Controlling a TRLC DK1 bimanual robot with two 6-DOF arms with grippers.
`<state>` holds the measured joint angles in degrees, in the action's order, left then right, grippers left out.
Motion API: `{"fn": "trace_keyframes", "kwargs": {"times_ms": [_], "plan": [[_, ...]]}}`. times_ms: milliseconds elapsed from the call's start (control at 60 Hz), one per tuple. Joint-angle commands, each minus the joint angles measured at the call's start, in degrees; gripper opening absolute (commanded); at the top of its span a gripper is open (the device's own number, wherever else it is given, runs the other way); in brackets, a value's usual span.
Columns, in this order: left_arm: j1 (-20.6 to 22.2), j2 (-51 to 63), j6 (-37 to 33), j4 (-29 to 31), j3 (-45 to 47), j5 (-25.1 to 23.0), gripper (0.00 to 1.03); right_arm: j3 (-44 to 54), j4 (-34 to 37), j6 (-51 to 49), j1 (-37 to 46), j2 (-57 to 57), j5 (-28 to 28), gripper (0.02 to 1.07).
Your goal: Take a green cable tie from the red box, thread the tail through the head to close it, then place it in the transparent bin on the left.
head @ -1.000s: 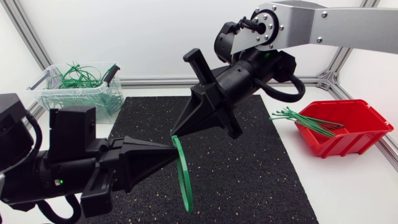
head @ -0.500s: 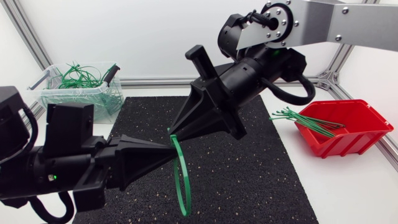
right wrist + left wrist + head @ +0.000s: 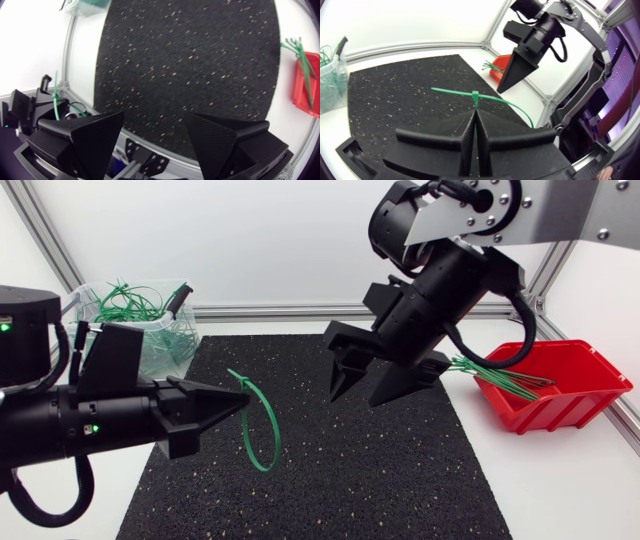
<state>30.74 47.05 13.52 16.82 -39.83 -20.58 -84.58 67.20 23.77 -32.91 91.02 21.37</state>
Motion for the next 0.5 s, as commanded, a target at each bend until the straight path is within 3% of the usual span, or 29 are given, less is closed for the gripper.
{"fn": "trace_keyframes", "kwargs": {"times_ms": [0, 117, 150, 283, 483], "plan": [[-2.00, 1.91, -4.55, 1.29, -3.67, 3.53, 0.04, 1.96, -1.46, -0.83, 0.47, -1.73, -7.21, 0.95], [-8.59, 4.02, -10.09, -0.03, -5.34, 8.36, 0.04, 4.68, -4.97, -0.83, 0.65, -4.10, -18.64, 0.95], [-12.28, 5.34, -11.50, -0.38, -6.92, 8.54, 0.04, 6.09, -6.91, -0.92, 0.56, -5.24, -22.33, 0.97], [-24.15, 10.26, -16.07, -5.31, -10.26, 9.24, 0.04, 9.08, -10.42, -2.32, 0.56, -8.14, -30.42, 1.00], [-35.66, 17.64, -21.87, -16.82, -15.36, 13.20, 0.04, 13.12, -15.96, -4.87, 1.44, -12.71, -38.86, 1.01]]}}
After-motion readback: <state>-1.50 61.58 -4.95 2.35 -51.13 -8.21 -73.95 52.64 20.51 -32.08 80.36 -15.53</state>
